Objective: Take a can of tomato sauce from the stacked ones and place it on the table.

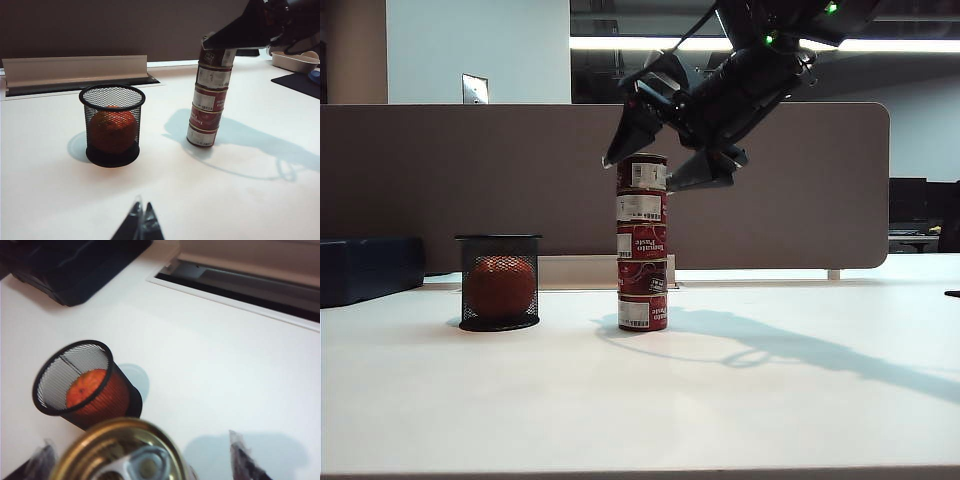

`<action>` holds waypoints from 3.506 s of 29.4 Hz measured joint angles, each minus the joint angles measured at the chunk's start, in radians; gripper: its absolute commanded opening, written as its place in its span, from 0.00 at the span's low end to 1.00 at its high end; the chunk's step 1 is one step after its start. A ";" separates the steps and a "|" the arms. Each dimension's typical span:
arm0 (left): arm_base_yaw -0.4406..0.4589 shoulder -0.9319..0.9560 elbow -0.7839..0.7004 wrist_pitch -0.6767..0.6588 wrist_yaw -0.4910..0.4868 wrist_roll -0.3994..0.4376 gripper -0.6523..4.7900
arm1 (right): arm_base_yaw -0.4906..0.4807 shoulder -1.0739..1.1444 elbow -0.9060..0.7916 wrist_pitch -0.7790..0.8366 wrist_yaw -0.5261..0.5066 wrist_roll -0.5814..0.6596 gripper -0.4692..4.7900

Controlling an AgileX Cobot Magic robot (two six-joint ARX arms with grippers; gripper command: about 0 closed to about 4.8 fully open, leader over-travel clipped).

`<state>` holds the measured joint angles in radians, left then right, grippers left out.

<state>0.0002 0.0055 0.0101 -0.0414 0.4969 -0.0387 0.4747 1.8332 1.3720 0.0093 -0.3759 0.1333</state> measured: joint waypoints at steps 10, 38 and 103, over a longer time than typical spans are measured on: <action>0.000 0.000 0.000 0.000 0.000 0.000 0.11 | 0.000 0.000 0.000 -0.011 0.000 0.000 1.00; 0.000 0.000 0.000 -0.011 0.000 0.000 0.11 | 0.000 0.000 0.000 -0.014 -0.002 -0.003 0.90; 0.000 0.000 0.000 -0.028 0.000 0.000 0.11 | -0.037 -0.153 0.008 -0.015 0.060 -0.053 0.51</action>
<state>0.0002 0.0055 0.0101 -0.0696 0.4965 -0.0383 0.4374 1.6806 1.3804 -0.0059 -0.3157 0.0799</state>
